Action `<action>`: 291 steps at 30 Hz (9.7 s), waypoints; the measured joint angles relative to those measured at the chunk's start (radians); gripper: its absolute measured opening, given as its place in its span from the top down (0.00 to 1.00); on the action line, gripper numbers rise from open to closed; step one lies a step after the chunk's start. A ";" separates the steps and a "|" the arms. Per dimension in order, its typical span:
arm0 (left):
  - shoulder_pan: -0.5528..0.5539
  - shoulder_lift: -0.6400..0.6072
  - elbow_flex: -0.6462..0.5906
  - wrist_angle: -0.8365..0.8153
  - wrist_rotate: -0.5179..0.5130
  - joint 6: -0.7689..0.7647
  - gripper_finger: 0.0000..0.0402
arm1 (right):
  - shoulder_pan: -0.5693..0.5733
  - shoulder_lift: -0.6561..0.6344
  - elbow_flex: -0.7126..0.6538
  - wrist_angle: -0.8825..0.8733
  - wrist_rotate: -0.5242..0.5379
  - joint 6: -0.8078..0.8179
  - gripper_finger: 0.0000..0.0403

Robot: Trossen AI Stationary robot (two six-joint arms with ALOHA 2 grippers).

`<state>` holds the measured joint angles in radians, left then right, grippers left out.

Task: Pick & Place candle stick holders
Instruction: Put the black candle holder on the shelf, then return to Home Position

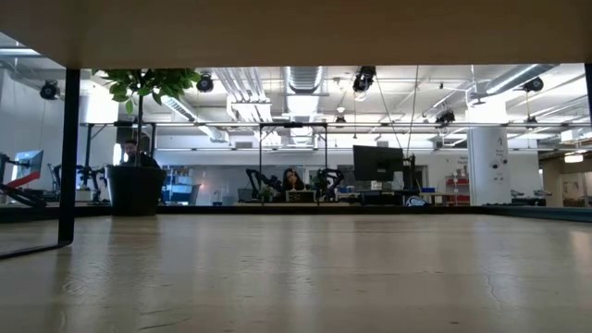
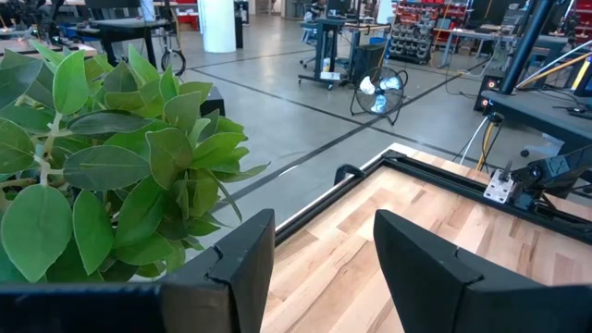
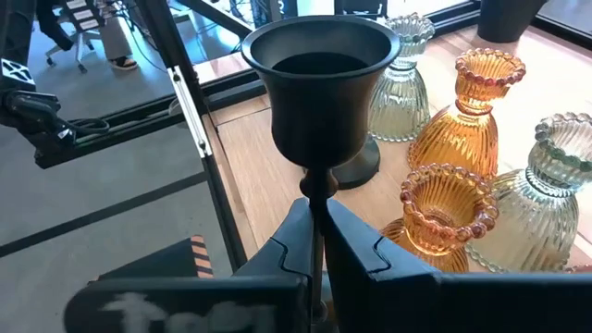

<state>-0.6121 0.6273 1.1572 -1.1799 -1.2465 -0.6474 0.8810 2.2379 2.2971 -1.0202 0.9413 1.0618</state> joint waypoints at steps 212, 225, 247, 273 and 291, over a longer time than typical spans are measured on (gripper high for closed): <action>0.000 0.013 0.000 -0.003 0.007 0.000 0.53 | 0.423 -0.680 -0.220 -0.382 -0.155 -0.117 0.98; 0.000 0.013 0.000 -0.003 0.007 0.000 0.53 | 0.417 -1.189 -0.794 -0.006 -0.060 -0.300 0.98; 0.000 0.013 0.000 -0.003 0.008 0.000 0.53 | -0.020 -1.512 -1.392 0.763 -0.372 -0.777 0.98; 0.000 0.013 0.000 -0.003 0.008 0.000 0.53 | -0.396 -1.578 -2.004 1.369 -0.426 -0.721 0.98; 0.000 0.013 0.000 -0.003 0.007 0.000 0.53 | -0.834 -1.406 -2.072 1.525 -0.824 -0.762 0.98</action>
<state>-0.6119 0.6403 1.1568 -1.1830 -1.2390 -0.6472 0.0468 0.8316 0.2251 0.5045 0.1170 0.2997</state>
